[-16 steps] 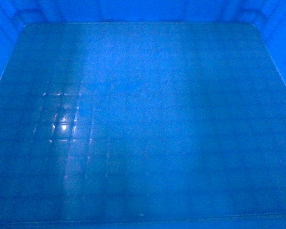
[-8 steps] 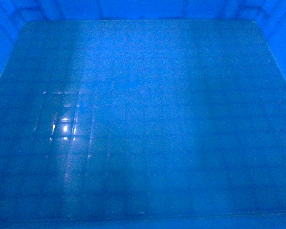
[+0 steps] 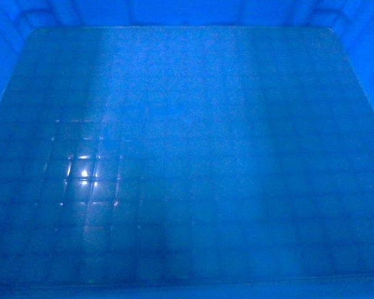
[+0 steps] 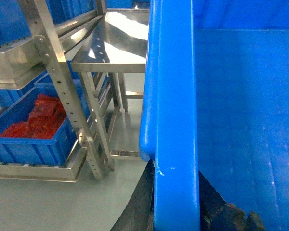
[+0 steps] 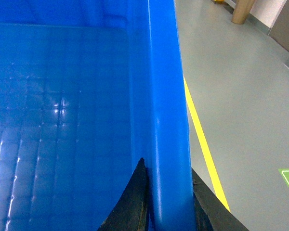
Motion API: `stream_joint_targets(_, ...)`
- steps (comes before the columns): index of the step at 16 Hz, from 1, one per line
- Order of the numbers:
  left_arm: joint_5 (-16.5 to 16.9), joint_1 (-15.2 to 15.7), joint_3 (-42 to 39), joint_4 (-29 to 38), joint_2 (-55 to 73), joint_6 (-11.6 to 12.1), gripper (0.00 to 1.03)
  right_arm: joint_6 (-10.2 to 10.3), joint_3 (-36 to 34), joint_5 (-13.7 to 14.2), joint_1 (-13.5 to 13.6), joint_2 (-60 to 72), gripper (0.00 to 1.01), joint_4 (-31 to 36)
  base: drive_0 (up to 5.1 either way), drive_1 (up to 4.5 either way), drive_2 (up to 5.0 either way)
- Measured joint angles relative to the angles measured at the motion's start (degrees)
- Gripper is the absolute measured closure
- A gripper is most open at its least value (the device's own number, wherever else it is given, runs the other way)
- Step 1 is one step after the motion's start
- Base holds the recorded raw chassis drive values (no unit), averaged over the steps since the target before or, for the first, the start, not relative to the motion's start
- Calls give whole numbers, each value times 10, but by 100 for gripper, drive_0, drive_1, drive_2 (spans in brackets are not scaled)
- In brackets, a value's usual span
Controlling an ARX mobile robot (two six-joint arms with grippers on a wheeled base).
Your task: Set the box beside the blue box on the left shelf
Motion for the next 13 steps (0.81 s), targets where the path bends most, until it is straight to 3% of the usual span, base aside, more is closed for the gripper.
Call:
stream_joint_targets(5,1,0,0,-2,3,0,94,0,0,0,0,2,90,-2,-1,81,-83)
stream_joint_targets(13,2,0,0,1,2,-1,94,-1,0,1,0,-3,90,-1,-473,254,254)
